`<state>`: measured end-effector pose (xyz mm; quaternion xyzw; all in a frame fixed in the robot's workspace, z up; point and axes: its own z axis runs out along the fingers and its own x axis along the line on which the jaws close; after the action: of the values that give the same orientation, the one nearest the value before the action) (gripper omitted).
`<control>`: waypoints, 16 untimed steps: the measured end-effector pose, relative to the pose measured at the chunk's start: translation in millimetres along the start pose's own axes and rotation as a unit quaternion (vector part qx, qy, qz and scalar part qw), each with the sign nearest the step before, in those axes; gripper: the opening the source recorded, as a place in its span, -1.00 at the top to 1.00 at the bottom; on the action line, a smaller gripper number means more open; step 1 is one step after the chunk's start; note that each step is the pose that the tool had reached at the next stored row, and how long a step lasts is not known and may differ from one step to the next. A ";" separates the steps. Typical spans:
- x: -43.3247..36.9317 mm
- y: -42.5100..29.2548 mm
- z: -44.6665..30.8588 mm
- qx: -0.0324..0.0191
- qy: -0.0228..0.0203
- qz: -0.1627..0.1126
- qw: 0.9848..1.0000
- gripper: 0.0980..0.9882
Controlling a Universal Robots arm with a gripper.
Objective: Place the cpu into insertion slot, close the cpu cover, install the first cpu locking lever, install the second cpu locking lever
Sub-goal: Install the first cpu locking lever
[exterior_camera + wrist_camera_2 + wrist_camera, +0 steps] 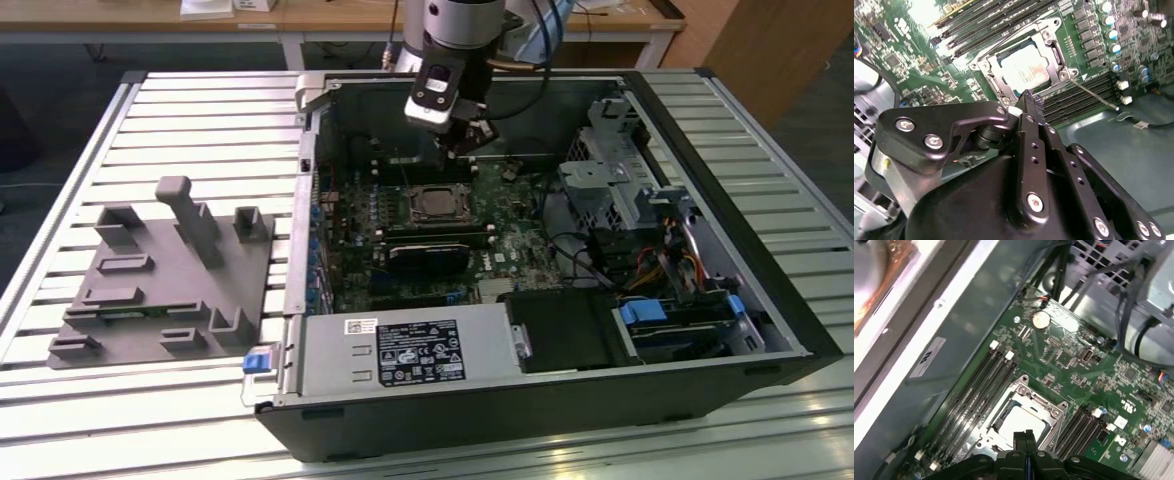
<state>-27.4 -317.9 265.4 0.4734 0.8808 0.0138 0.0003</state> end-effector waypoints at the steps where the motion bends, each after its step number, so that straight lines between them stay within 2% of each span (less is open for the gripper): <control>1: 0.0 0.0 0.0 0.000 0.000 -0.006 1.000 0.98; 7: 0.0 0.0 0.0 0.001 0.001 -0.036 0.999 0.98; 16: -0.1 -0.1 0.0 0.001 0.001 -0.062 0.998 0.98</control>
<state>-27.4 -318.0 265.4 0.4175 0.9086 0.0134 -0.0003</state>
